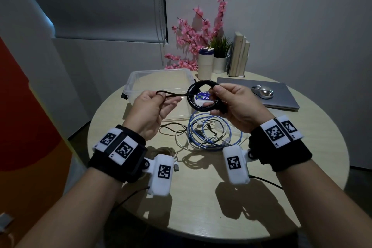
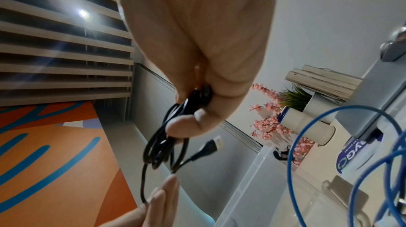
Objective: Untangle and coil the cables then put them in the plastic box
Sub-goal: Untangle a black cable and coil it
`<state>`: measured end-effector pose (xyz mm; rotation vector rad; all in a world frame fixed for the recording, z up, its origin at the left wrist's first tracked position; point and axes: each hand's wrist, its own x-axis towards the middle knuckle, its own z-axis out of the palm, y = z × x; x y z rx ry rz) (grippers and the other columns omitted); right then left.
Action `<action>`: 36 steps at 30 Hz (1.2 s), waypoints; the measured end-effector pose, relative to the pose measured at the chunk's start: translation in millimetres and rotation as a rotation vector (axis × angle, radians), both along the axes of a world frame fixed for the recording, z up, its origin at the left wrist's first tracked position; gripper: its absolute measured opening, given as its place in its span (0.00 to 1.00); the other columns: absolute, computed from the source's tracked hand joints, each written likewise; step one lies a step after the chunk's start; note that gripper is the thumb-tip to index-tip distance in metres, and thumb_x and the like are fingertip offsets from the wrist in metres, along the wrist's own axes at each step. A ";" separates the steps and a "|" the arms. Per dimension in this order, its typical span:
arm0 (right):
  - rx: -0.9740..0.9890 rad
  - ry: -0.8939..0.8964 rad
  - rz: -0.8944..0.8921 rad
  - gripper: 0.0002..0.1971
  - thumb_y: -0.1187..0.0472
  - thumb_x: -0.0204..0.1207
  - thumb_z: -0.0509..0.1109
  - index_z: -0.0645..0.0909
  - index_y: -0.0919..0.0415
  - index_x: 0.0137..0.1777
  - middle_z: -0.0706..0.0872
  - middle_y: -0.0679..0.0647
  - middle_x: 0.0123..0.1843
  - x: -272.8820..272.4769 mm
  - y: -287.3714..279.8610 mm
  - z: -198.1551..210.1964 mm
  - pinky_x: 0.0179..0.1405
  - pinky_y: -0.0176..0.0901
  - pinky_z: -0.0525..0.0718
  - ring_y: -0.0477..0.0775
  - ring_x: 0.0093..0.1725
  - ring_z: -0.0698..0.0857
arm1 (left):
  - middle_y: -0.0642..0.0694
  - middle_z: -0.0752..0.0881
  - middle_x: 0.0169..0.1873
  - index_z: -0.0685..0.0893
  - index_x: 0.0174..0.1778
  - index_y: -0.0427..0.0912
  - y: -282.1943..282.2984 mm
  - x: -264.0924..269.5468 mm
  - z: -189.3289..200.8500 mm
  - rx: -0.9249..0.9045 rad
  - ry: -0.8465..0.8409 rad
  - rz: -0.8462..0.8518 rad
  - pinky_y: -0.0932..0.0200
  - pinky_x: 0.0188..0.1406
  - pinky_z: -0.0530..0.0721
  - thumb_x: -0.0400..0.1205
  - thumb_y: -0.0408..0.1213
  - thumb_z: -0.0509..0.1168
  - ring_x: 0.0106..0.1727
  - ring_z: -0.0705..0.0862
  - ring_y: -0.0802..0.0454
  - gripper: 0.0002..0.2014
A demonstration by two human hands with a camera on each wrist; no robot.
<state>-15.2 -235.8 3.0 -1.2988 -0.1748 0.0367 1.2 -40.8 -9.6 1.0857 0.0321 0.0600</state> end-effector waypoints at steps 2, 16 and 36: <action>0.020 0.006 -0.002 0.08 0.65 0.84 0.60 0.79 0.65 0.46 0.83 0.59 0.43 0.7 -0.2 -0.4 0.22 0.34 0.83 0.51 0.33 0.90 | 0.36 0.90 0.33 0.70 0.45 0.36 -1.3 -2.2 1.0 -0.042 0.015 -0.020 0.68 0.31 0.86 0.88 0.27 0.53 0.38 0.91 0.51 0.06; 0.041 -0.003 0.079 0.10 0.63 0.85 0.56 0.76 0.63 0.45 0.86 0.64 0.46 -2.3 1.9 0.2 0.23 0.35 0.83 0.52 0.35 0.89 | 0.39 0.89 0.27 0.73 0.43 0.36 -10.6 -14.8 -1.0 -0.140 0.116 -0.123 0.69 0.28 0.86 0.86 0.26 0.55 0.29 0.89 0.55 0.06; 0.083 -0.014 0.104 0.10 0.63 0.85 0.56 0.75 0.63 0.43 0.90 0.58 0.38 -1.5 5.5 0.6 0.24 0.36 0.82 0.52 0.35 0.89 | 0.39 0.88 0.31 0.85 0.44 0.32 -24.4 -16.3 -22.0 0.379 0.074 -0.166 0.65 0.28 0.86 0.83 0.29 0.64 0.27 0.88 0.54 0.06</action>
